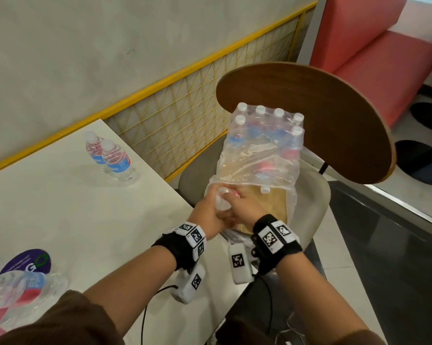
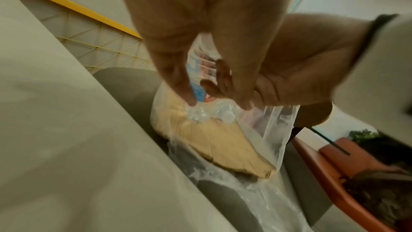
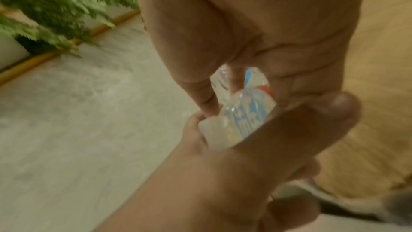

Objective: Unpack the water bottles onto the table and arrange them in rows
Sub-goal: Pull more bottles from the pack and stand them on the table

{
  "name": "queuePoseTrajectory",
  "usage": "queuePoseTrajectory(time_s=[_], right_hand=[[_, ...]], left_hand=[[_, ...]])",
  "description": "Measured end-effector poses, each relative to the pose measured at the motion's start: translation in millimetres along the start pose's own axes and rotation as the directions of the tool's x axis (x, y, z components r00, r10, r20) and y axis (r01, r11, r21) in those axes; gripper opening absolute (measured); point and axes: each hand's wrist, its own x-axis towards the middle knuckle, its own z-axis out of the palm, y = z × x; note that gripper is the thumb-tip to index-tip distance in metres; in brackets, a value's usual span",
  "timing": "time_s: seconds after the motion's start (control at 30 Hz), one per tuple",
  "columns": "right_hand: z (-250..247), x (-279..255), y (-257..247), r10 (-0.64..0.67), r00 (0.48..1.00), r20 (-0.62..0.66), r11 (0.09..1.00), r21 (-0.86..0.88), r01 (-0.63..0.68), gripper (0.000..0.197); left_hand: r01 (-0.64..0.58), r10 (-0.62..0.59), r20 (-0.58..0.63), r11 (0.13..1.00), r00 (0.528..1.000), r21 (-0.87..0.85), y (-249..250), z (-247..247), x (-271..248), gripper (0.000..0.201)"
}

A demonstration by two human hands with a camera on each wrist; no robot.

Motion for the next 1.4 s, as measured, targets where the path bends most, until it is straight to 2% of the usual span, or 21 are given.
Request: queuePoseTrajectory(time_s=[0.03, 0.1, 0.17, 0.2, 0.27, 0.33, 0.37, 0.4, 0.43, 0.53, 0.57, 0.6, 0.77, 0.9, 1.03, 1.1, 1.17, 1.27, 1.4], right_hand=[[-7, -1, -2, -0.014, 1.000, -0.022, 1.000, -0.018, 0.014, 0.013], [-28, 7, -6, -0.023, 0.989, -0.148, 0.980, -0.197, -0.007, 0.023], [-51, 20, -8, -0.006, 0.946, -0.323, 0.910, -0.395, -0.129, 0.039], [-59, 24, -7, 0.005, 0.931, -0.366, 0.834, -0.512, -0.206, 0.045], [-74, 41, 4, 0.009, 0.946, -0.323, 0.640, -0.725, -0.254, 0.064], [-93, 78, 24, -0.049, 0.972, -0.228, 0.469, -0.865, -0.180, 0.077], [-104, 108, 41, -0.107, 0.972, -0.208, 0.397, -0.906, -0.150, 0.084], [-102, 115, 46, -0.131, 0.966, -0.222, 0.331, -0.928, -0.169, 0.089], [-92, 105, 39, -0.168, 0.959, -0.230, 0.299, -0.939, -0.173, 0.086], [-64, 64, 12, -0.267, 0.933, -0.242, 0.316, -0.937, -0.153, 0.046], [-60, 57, 9, -0.257, 0.936, -0.243, 0.299, -0.940, -0.162, 0.040], [-58, 51, 7, -0.237, 0.940, -0.244, 0.284, -0.943, -0.174, 0.038], [-38, 8, -4, -0.290, 0.931, -0.221, 0.368, -0.924, -0.105, 0.036], [-22, -25, -23, -0.415, 0.898, -0.149, 0.380, -0.925, 0.022, 0.021], [0, -69, -44, -0.358, 0.933, 0.042, 0.380, -0.906, 0.186, 0.010], [23, -92, -46, -0.339, 0.921, 0.194, 0.317, -0.898, 0.306, 0.015], [56, -115, -39, -0.250, 0.906, 0.343, 0.331, -0.849, 0.413, 0.013], [113, -136, -13, -0.105, 0.837, 0.536, 0.243, -0.803, 0.545, 0.011], [176, -146, 18, -0.026, 0.761, 0.649, 0.227, -0.737, 0.636, 0.010]], left_hand=[[-0.011, 0.010, -0.036, 1.000, 0.999, -0.022, 2, -1, 0, 0.067], [-0.018, 0.021, -0.075, 0.999, 0.997, 0.039, 5, -7, 3, 0.054], [-0.025, 0.034, -0.081, 0.993, 0.996, 0.113, 5, -12, 8, 0.048], [-0.022, 0.034, -0.089, 0.991, 0.995, 0.130, 5, -15, 9, 0.045], [-0.027, 0.046, -0.133, 0.990, 0.990, 0.137, 2, -19, 9, 0.040], [-0.042, 0.059, -0.172, 0.994, 0.983, 0.103, 0, -23, 8, 0.036], [-0.047, 0.062, -0.181, 0.995, 0.982, 0.085, 0, -25, 8, 0.035], [-0.055, 0.069, -0.186, 0.995, 0.980, 0.079, 0, -27, 6, 0.034], [-0.067, 0.082, -0.195, 0.994, 0.977, 0.083, 1, -29, 6, 0.033], [-0.112, 0.148, -0.224, 0.980, 0.963, 0.166, 5, -36, 1, 0.026], [-0.118, 0.164, -0.228, 0.972, 0.960, 0.201, 7, -40, -2, 0.024], [-0.121, 0.174, -0.228, 0.967, 0.958, 0.226, 9, -44, -6, 0.023], [-0.016, 0.057, -0.218, 0.982, 0.974, 0.188, 5, -77, -29, 0.010], [0.067, -0.016, -0.260, 0.980, 0.965, 0.189, 5, -110, -47, 0.011], [0.160, -0.104, -0.154, 0.893, 0.983, 0.421, 10, -150, -68, 0.016], [0.200, -0.170, -0.106, 0.813, 0.980, 0.547, 1, -165, -83, 0.021], [0.242, -0.250, -0.079, 0.735, 0.965, 0.633, -13, -174, -99, 0.034], [0.294, -0.341, -0.071, 0.665, 0.938, 0.686, -33, -185, -126, 0.040], [0.323, -0.409, -0.048, 0.637, 0.911, 0.700, -52, -199, -172, 0.027]])
